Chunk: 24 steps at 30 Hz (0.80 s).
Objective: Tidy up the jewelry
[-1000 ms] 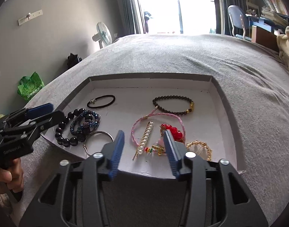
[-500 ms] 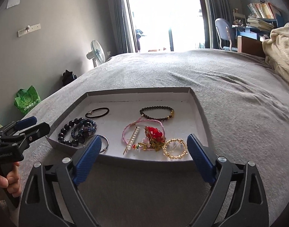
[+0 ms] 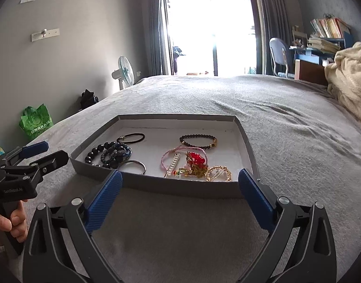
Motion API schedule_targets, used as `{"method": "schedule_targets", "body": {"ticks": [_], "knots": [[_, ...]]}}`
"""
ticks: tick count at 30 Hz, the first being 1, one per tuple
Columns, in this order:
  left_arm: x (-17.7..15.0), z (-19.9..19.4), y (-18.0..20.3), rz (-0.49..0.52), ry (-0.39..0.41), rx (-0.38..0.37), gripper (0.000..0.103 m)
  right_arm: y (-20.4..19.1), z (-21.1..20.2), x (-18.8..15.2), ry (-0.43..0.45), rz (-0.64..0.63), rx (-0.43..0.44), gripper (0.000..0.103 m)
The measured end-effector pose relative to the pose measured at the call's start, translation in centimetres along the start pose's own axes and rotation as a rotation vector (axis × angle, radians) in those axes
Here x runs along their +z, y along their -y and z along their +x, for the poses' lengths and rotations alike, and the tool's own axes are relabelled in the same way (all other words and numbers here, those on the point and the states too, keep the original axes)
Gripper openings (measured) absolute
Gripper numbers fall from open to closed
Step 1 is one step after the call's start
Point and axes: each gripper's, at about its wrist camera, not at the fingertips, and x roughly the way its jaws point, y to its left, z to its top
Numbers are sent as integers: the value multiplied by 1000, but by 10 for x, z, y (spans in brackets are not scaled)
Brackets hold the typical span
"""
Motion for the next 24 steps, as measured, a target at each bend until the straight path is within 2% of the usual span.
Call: {"method": "schedule_targets", "body": {"ticks": [7,24], "knots": [[-6,-9,7,31,31,12,98,-9,-13,-7,17,-24,-6,97],[-19,-20,3,-7,47,9,98,-8,-37,-19,54,18,-37,98]]}}
